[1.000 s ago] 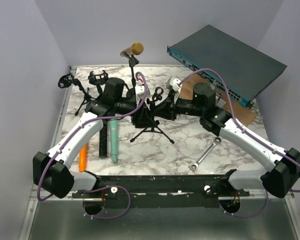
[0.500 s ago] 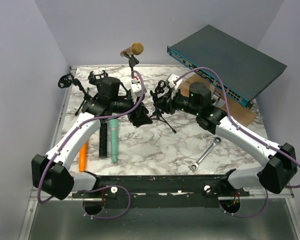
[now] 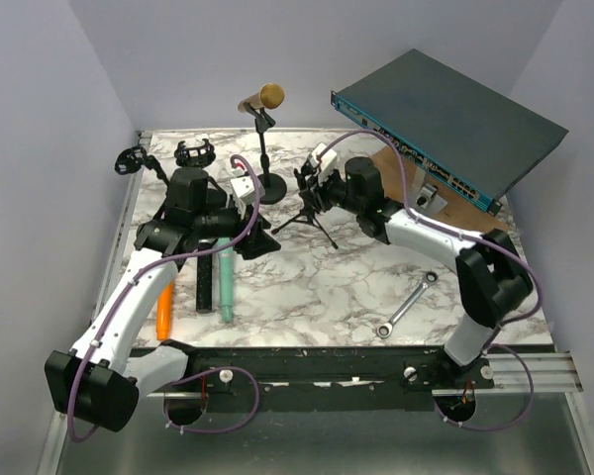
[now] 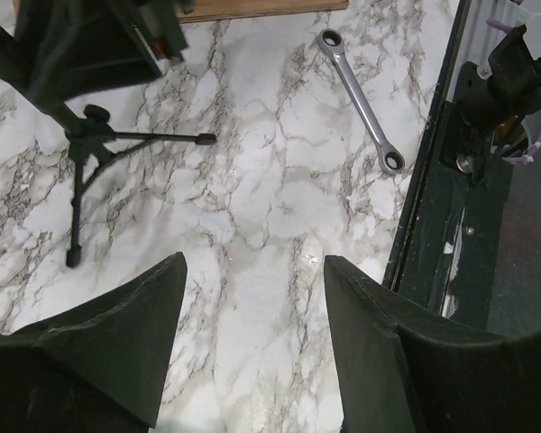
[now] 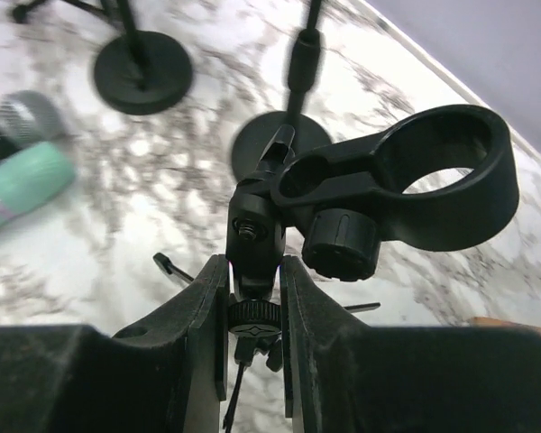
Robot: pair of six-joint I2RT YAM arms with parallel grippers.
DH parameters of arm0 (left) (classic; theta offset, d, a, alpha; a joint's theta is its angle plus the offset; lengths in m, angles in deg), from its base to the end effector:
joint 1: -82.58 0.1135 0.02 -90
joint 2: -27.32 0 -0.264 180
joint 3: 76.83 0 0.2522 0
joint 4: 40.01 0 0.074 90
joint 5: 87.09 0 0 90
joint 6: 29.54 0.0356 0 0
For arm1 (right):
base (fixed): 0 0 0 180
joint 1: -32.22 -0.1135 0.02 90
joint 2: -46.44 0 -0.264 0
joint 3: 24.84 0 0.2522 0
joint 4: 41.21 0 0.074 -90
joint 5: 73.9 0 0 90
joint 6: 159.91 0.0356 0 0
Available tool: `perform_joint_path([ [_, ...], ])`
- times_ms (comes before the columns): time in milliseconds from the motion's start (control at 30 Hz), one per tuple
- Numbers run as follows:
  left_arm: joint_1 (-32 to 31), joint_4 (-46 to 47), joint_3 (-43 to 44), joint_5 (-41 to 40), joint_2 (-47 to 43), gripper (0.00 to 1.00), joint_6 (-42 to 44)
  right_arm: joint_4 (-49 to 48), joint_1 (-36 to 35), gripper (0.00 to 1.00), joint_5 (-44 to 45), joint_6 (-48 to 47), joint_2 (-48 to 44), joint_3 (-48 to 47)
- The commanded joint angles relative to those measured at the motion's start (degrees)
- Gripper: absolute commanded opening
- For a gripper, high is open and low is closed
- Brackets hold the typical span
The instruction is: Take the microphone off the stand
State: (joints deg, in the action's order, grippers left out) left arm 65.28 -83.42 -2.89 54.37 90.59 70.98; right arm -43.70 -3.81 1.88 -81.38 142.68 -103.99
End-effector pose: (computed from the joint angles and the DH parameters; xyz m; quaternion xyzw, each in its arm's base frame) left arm 0.2113 -0.0950 0.3440 0.3920 0.7175 -0.4059 0.4084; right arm 0.3141 0.2393 0.2745 -0.3855 0.6882 0.2248 0.5721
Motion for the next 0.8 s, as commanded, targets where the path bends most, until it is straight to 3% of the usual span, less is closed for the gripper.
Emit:
perform_joint_path([
  [0, 0.67, 1.57, -2.52, -0.59, -2.09, 0.65, 0.55, -10.24, 3.52, 0.01, 2.21, -1.97, 5.77, -5.67],
  [433, 0.95, 3.36, -3.76, -1.3, -3.3, 0.65, 0.12, -12.62, 5.91, 0.01, 3.09, -3.41, 15.61, -8.8],
  [567, 1.04, 5.14, -3.93, -3.78, -3.65, 0.65, -1.1, -13.32, 6.14, 0.08, 3.61, -4.01, 14.31, -6.17],
  [767, 1.13, 11.82, -5.07, -13.81, -4.61, 0.68, -4.32, -13.5, 6.74, 0.24, 4.33, -5.58, 10.98, -2.46],
])
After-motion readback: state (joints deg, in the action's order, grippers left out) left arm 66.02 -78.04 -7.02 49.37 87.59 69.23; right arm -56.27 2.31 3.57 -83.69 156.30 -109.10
